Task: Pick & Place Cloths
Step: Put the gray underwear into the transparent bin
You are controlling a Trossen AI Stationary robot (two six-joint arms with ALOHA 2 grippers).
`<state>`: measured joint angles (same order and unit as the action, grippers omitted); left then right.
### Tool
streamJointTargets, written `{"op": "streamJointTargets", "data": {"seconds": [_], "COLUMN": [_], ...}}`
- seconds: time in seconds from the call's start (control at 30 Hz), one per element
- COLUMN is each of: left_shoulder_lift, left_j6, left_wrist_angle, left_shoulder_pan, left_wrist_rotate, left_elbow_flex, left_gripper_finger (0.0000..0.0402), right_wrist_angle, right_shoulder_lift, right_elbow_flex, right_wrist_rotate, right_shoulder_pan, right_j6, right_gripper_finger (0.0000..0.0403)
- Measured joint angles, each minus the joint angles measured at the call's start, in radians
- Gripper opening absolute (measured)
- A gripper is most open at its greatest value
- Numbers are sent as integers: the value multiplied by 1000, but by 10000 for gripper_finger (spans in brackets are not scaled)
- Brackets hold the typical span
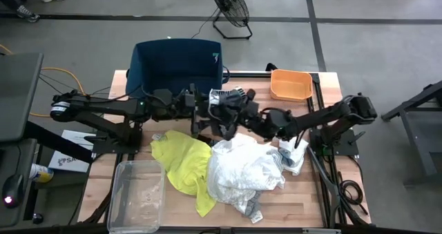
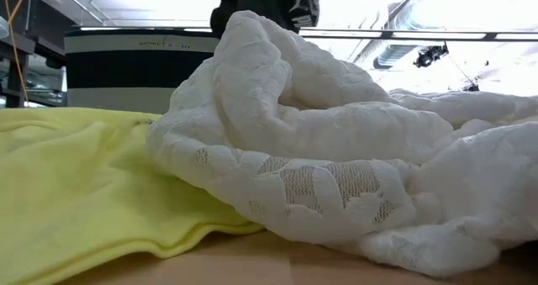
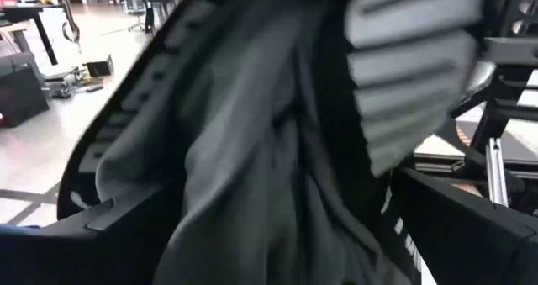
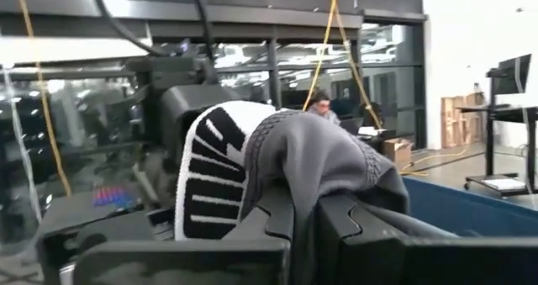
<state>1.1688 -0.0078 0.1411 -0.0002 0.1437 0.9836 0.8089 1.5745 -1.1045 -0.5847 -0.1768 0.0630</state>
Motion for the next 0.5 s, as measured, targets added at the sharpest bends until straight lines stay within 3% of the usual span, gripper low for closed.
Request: {"op": "streamJointTargets", "data": {"seconds": [0.3,0.5], "left_shoulder_lift": [-1,-1], "left_j6": [0,-1], "left_wrist_angle": [33,37], "left_shoulder_pan": [-1,0], "left_wrist_rotate": [-67,-76], "left_elbow_flex": [0,0], "left_gripper_finger": [397,394], "right_wrist_angle": [-52,-52], "right_shoulder_lift": [36,36], "right_elbow_flex": [-97,-97], "right_wrist_rotate": [156,166], "right_shoulder_pan": [9,10], "right_j6": [-55,-63], "right_gripper_finger": [5,5]}}
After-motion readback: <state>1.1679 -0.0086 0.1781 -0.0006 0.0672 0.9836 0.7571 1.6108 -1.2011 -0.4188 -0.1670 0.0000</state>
